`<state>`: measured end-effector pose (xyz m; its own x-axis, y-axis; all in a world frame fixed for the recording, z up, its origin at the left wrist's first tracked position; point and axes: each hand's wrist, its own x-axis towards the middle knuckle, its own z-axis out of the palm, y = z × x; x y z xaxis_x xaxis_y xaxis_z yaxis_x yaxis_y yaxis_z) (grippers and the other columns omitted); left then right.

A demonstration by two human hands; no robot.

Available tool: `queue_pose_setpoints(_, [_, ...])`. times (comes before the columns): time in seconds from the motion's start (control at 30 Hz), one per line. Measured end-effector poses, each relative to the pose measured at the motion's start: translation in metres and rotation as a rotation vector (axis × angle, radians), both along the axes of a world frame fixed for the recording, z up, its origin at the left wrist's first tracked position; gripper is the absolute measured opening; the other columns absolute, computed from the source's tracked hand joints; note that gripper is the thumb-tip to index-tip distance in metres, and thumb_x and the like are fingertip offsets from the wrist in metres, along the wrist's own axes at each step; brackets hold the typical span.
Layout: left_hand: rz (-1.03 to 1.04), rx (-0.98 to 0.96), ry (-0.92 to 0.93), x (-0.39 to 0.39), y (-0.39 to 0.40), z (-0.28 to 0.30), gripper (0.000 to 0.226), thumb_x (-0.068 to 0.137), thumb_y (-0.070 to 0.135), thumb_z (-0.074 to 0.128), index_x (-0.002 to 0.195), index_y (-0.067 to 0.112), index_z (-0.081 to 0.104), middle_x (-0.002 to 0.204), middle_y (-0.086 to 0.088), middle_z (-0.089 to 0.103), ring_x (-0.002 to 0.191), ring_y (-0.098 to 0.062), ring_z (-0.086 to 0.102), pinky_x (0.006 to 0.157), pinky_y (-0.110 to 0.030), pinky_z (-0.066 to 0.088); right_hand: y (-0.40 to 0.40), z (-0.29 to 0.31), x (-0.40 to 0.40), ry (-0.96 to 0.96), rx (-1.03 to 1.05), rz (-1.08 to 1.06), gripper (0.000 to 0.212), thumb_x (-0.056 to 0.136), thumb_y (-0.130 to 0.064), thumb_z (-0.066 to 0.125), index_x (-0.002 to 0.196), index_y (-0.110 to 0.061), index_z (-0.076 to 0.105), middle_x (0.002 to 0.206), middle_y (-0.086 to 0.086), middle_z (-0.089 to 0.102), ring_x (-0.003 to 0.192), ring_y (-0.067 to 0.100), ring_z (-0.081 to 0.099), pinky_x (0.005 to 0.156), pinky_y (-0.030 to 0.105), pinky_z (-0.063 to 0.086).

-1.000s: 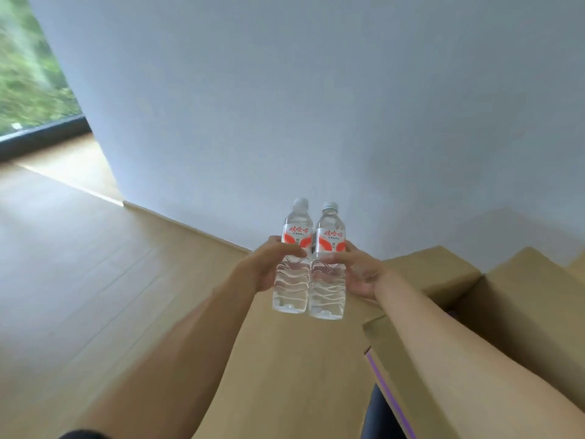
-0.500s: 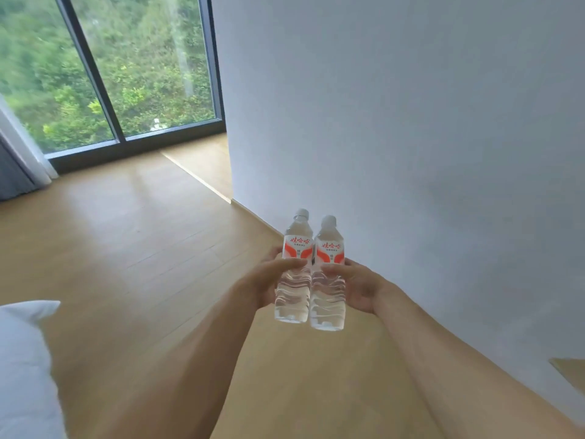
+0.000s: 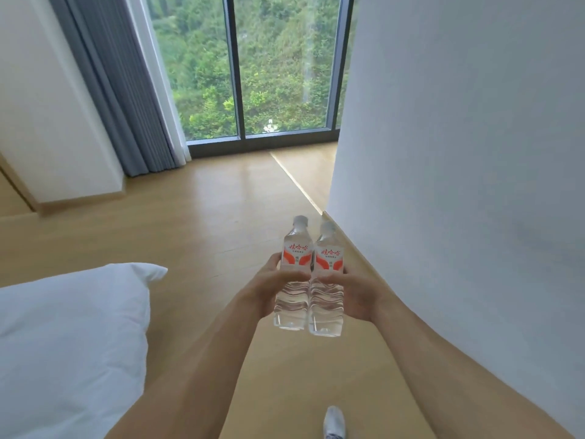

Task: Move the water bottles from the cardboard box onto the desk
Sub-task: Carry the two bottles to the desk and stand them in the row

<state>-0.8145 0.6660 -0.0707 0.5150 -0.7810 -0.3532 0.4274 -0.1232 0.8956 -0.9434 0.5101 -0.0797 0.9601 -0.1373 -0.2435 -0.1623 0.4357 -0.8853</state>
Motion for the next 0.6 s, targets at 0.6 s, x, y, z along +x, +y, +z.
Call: queue_pose_setpoints(0.6, [0.437, 0.176, 0.000, 0.196, -0.074, 0.022, 0.057, 0.076, 0.010, 0.084, 0.123, 0.029, 0.056, 0.103, -0.006, 0.076, 0.084, -0.028, 0.076, 0.062, -0.045, 0.059, -0.131, 0.001, 0.280, 0.210, -0.141, 0.376, 0.082, 0.063, -0.013, 0.088, 0.137, -0.017, 0.052, 0.130, 0.017, 0.066, 0.121, 0.040, 0.063, 0.102, 0.069, 0.043])
